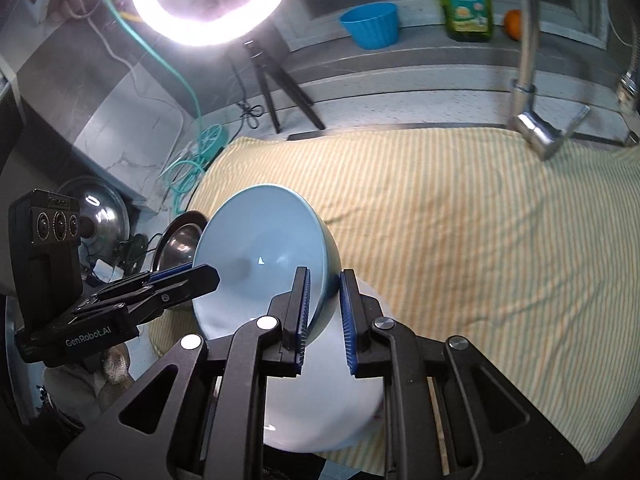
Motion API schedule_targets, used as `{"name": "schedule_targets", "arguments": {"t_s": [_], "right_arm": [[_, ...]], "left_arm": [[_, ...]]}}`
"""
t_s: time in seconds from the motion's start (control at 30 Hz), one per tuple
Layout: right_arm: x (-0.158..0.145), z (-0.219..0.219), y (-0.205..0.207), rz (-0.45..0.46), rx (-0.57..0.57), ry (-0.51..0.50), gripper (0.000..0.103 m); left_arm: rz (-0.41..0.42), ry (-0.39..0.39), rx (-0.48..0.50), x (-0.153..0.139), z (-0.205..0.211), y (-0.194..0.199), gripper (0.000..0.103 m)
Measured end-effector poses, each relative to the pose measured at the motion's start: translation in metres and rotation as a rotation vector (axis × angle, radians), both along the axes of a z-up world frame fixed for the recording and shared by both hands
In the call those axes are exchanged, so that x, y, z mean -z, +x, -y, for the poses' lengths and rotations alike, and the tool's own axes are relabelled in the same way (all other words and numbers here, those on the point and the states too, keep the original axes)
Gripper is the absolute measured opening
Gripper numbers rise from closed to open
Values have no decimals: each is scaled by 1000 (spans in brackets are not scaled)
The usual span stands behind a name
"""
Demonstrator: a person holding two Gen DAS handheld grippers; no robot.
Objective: Organize plates and bowls
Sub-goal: 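Lift the pale blue bowl and carry it toward the nested steel bowls, then lower the pale blue bowl into the red-outside steel bowl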
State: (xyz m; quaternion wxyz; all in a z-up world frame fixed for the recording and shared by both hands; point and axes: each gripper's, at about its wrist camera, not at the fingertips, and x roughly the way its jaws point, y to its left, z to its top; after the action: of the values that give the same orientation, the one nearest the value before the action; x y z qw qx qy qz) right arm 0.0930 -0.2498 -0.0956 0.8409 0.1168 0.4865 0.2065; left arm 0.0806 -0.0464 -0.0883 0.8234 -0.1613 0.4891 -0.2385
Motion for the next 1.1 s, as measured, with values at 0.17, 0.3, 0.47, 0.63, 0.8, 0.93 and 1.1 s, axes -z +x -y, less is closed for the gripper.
{"name": "schedule_targets", "arguments": {"t_s": [0.17, 0.3, 0.47, 0.63, 0.8, 0.93, 1.1], "right_arm": [[-3, -40, 6, 9, -60, -4, 15], [-7, -70, 9, 16, -104, -5, 15], [-6, -109, 15, 19, -157, -17, 15], [1, -146, 23, 8, -204, -28, 15], [6, -172, 28, -5, -233, -35, 15], [13, -188, 32, -18, -247, -52, 15], [23, -199, 35, -39, -254, -77, 15]], "left_arm": [[4, 4, -63, -3, -36, -3, 22], [6, 10, -108, -4, -63, -7, 22], [-3, 17, -161, -2, -92, -12, 22], [-17, 31, -212, 1, -121, -14, 22], [-34, 37, -249, 6, -144, -14, 22], [-51, 40, -262, 13, -156, -14, 22], [-77, 48, -262, 22, -161, -11, 22]]}}
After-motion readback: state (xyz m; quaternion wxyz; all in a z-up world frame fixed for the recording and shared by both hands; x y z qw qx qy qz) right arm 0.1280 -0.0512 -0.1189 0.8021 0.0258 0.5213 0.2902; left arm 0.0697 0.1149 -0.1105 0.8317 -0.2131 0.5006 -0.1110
